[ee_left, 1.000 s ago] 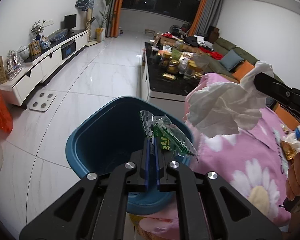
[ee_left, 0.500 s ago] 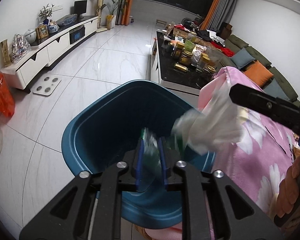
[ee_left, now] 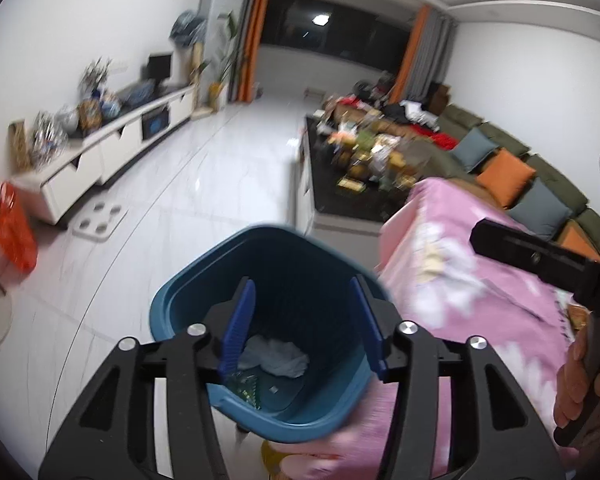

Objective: Collect trash
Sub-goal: 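Return the left gripper to the table and grasp the white dotted paper cup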

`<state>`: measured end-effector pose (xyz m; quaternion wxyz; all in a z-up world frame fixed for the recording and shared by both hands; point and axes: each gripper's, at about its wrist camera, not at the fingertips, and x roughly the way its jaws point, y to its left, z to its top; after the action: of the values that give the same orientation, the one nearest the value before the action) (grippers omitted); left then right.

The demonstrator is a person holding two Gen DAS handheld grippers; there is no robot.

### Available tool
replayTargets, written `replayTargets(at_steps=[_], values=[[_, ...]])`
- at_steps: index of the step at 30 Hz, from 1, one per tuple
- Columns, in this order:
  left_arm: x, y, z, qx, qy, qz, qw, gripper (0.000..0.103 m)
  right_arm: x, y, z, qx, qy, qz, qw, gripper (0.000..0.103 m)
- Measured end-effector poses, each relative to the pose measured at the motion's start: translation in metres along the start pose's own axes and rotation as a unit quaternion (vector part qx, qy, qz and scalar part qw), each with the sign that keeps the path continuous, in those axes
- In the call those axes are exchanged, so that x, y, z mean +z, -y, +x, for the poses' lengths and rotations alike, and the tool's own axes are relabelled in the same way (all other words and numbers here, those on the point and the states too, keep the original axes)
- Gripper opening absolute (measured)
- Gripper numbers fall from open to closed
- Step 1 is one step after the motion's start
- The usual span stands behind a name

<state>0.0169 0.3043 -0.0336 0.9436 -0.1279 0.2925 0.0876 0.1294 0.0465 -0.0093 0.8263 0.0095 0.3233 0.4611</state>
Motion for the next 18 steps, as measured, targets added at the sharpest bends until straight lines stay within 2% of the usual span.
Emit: replayTargets(at_steps=[4, 8, 11, 18], values=[[-0.002, 0.036, -0.025, -0.055, 0.023, 0.030, 0.9978, 0.058, -0.012, 0.009, -0.045, -0.019, 0.022, -0.008, 1.000, 0.042], [-0.016, 0.086, -0.036, -0.121, 0.020, 0.072, 0.9899, 0.061, -0.032, 0.023, -0.097, -0.056, 0.043, -0.001, 0.997, 0.043], [-0.029, 0.127, -0.037, -0.179, 0.002, 0.103, 0.9784, 0.061, -0.049, 0.037, -0.133, -0.090, 0.055, 0.011, 0.994, 0.043], [-0.067, 0.216, -0.032, -0.273, -0.048, 0.162, 0.9471, 0.062, -0.086, 0.069, -0.210, -0.180, 0.083, 0.048, 0.979, 0.046]])
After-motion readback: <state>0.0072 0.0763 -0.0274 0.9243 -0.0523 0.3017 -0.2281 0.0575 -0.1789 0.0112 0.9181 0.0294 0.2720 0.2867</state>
